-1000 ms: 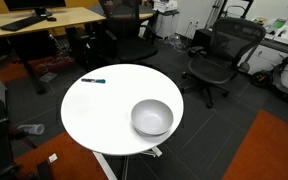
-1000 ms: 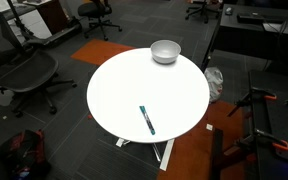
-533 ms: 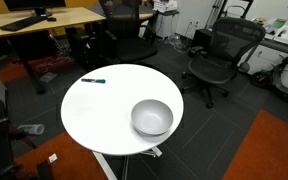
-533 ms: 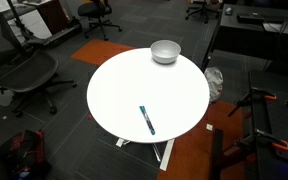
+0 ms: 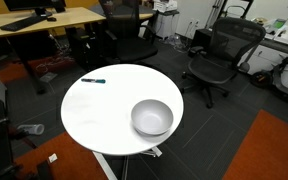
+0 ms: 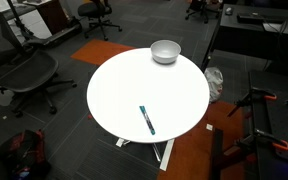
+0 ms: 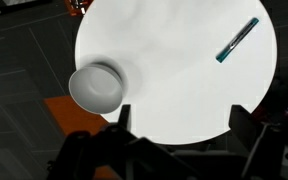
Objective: Move the green marker to the right
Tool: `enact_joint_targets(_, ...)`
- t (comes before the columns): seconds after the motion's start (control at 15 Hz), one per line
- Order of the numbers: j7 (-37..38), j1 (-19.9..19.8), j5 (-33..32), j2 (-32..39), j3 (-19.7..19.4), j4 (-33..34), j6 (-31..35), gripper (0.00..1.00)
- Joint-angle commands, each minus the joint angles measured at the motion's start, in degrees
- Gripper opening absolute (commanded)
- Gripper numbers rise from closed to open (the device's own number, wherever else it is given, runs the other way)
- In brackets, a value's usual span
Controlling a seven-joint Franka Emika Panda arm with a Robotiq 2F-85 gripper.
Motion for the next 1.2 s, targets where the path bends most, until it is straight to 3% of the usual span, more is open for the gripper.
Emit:
enact_joint_targets(0.0,9.79,-0.11,0.61,3.76,1.33,-2.32,7.57,1.0)
enact_joint_targets(0.4,20.44,2.0,3.47,13.11,0.97,-2.45,17.91,1.0)
enact_joint_targets(0.8,19.24,5.51,14.96,22.03,0.44,-1.25,23.99,1.0)
enact_joint_targets(1.13,19.63,7.85,19.51,28.3,-0.1,0.94,25.52,1.0)
